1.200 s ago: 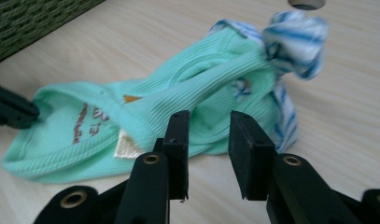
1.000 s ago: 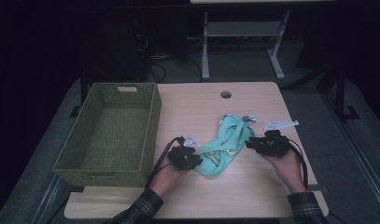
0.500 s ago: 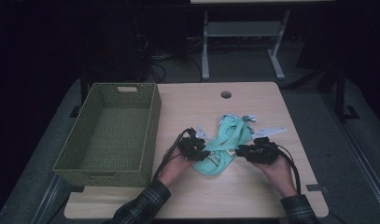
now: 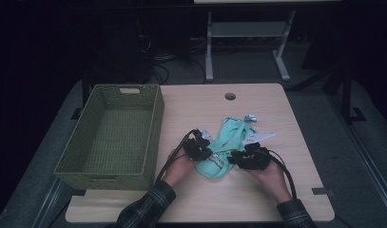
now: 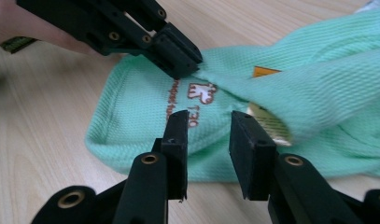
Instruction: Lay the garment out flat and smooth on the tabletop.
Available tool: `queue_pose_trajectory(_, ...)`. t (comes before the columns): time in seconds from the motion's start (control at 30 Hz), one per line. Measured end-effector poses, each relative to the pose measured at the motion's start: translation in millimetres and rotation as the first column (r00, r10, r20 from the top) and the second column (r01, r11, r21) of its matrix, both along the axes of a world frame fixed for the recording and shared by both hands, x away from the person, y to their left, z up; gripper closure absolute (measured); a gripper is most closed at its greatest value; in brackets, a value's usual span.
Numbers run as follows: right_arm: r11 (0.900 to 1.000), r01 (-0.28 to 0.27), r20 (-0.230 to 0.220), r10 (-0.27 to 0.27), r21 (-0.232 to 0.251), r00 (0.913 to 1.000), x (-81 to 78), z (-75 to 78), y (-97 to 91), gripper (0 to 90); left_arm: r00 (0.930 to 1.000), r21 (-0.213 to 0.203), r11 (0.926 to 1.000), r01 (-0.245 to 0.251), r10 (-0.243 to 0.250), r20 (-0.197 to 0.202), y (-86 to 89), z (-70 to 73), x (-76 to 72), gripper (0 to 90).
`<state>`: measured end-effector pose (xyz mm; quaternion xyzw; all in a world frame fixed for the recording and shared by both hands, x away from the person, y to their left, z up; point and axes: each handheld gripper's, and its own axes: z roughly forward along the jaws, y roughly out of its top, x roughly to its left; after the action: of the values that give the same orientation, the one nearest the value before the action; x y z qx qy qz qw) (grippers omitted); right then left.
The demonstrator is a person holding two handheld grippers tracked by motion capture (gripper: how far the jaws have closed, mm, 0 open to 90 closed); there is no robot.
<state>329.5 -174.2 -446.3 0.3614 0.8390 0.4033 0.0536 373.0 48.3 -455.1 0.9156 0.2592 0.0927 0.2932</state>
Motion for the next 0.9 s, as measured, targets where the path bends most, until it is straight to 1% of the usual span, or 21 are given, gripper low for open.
queue_pose_trajectory(0.07, 0.9999, -0.012, 0.008, 0.012, 0.002, 0.9999, 1.3, -2.0, 6.9, 65.2, 1.0000, -0.006, 1.0000, -0.003, 0.003, -0.003, 0.1, 0.0, 0.1, 85.8)
queue_pose_trajectory(0.1, 0.9999, -0.012, 0.008, 0.012, 0.002, 0.9999, 1.3, -2.0, 6.9, 65.2, 1.0000, -0.007, 1.0000, -0.003, 0.003, -0.004, 0.2, 0.1, 0.1, 85.8)
queue_pose_trajectory(0.17, 0.9998, -0.009, -0.018, 0.009, -0.020, 0.9998, 3.2, -7.1, 15.9, 64.2, 1.0000, -0.010, 0.9999, -0.005, 0.004, -0.005, 0.4, 0.1, 0.3, 86.2)
queue_pose_trajectory(0.2, 0.9998, -0.009, -0.018, 0.009, -0.020, 0.9998, 3.2, -7.1, 15.9, 64.2, 0.9999, -0.028, 0.9995, -0.013, 0.013, -0.008, -0.1, -0.5, -0.2, 86.2)
queue_pose_trajectory(0.27, 0.9978, -0.008, -0.026, 0.006, -0.066, 0.9997, 5.1, -12.6, 20.6, 64.0, 0.9998, -0.030, 0.9994, -0.014, 0.014, -0.011, 0.4, 0.3, -0.4, 86.4)
queue_pose_trajectory(0.3, 0.9968, -0.004, -0.031, 0.002, -0.080, 0.9995, 5.7, -15.0, 22.3, 64.4, 0.9998, -0.032, 0.9994, -0.016, 0.016, -0.011, 0.8, 1.0, -0.5, 86.5)
queue_pose_trajectory(0.33, 0.9941, 0.000, -0.032, -0.004, -0.109, 0.9995, 6.3, -17.3, 23.1, 66.9, 0.9998, -0.032, 0.9994, -0.015, 0.015, -0.010, 1.6, 1.8, -0.5, 86.6)
queue_pose_trajectory(0.37, 0.9941, 0.000, -0.032, -0.004, -0.109, 0.9995, 6.3, -17.3, 23.1, 66.9, 0.9998, -0.029, 0.9995, -0.015, 0.014, -0.011, 2.5, 3.1, -0.4, 86.6)
queue_pose_trajectory(0.4, 0.9936, 0.002, -0.026, -0.005, -0.113, 0.9996, 6.3, -17.6, 22.6, 68.0, 0.9998, -0.037, 0.9991, -0.019, 0.019, -0.007, 3.2, 3.7, -0.3, 86.6)
queue_pose_trajectory(0.43, 0.9932, 0.004, -0.026, -0.007, -0.116, 0.9996, 6.2, -17.5, 22.3, 69.8, 0.9997, -0.036, 0.9991, -0.023, 0.023, -0.005, 4.4, 5.0, -0.1, 86.7)
queue_pose_trajectory(0.5, 0.9915, 0.005, -0.016, -0.007, -0.130, 0.9999, 5.7, -17.4, 21.6, 74.6, 0.9992, -0.054, 0.9978, -0.040, 0.040, 0.001, 6.6, 6.7, 0.1, 86.8)
queue_pose_trajectory(0.53, 0.9910, 0.005, -0.013, -0.007, -0.134, 0.9999, 5.4, -17.5, 21.2, 77.8, 0.9989, -0.060, 0.9971, -0.048, 0.047, -0.003, 8.0, 7.8, -0.1, 86.8)
queue_pose_trajectory(0.57, 0.9903, 0.007, -0.011, -0.008, -0.139, 0.9999, 5.1, -17.4, 21.0, 80.7, 0.9987, -0.062, 0.9968, -0.051, 0.051, 0.003, 9.6, 9.1, 0.2, 86.8)
queue_pose_trajectory(0.6, 0.9896, 0.008, -0.007, -0.009, -0.144, 0.9999, 4.9, -17.3, 20.8, 82.2, 0.9981, -0.070, 0.9956, -0.061, 0.062, 0.005, 10.9, 9.8, 0.1, 86.8)
queue_pose_trajectory(0.63, 0.9891, 0.007, -0.005, -0.008, -0.147, 1.0000, 5.0, -17.2, 20.2, 83.6, 0.9980, -0.069, 0.9957, -0.062, 0.063, 0.008, 12.9, 11.2, 0.6, 86.8)
queue_pose_trajectory(0.7, 0.9875, 0.010, 0.003, -0.010, -0.157, 0.9999, 4.2, -16.1, 18.6, 84.8, 0.9965, -0.080, 0.9934, -0.082, 0.083, 0.012, 16.8, 13.0, 0.8, 86.8)
queue_pose_trajectory(0.73, 0.9870, 0.018, 0.013, -0.016, -0.160, 0.9998, 2.4, -13.9, 15.3, 85.0, 0.9956, -0.087, 0.9919, -0.092, 0.094, 0.011, 18.7, 13.6, 0.7, 86.8)
queue_pose_trajectory(0.8, 0.9864, 0.018, 0.015, -0.016, -0.164, 0.9998, 1.8, -12.6, 13.6, 85.0, 0.9940, -0.089, 0.9902, -0.108, 0.109, 0.011, 22.4, 14.5, 0.5, 86.7)
queue_pose_trajectory(0.87, 0.9862, 0.030, 0.026, -0.026, -0.163, 0.9993, -0.6, -9.6, 9.3, 85.0, 0.9926, -0.080, 0.9895, -0.120, 0.121, 0.013, 27.6, 15.1, 1.2, 86.8)
queue_pose_trajectory(0.9, 0.9856, 0.031, 0.033, -0.026, -0.166, 0.9991, -1.7, -8.1, 6.4, 85.0, 0.9912, -0.081, 0.9881, -0.131, 0.132, 0.011, 29.8, 15.0, 1.1, 86.8)
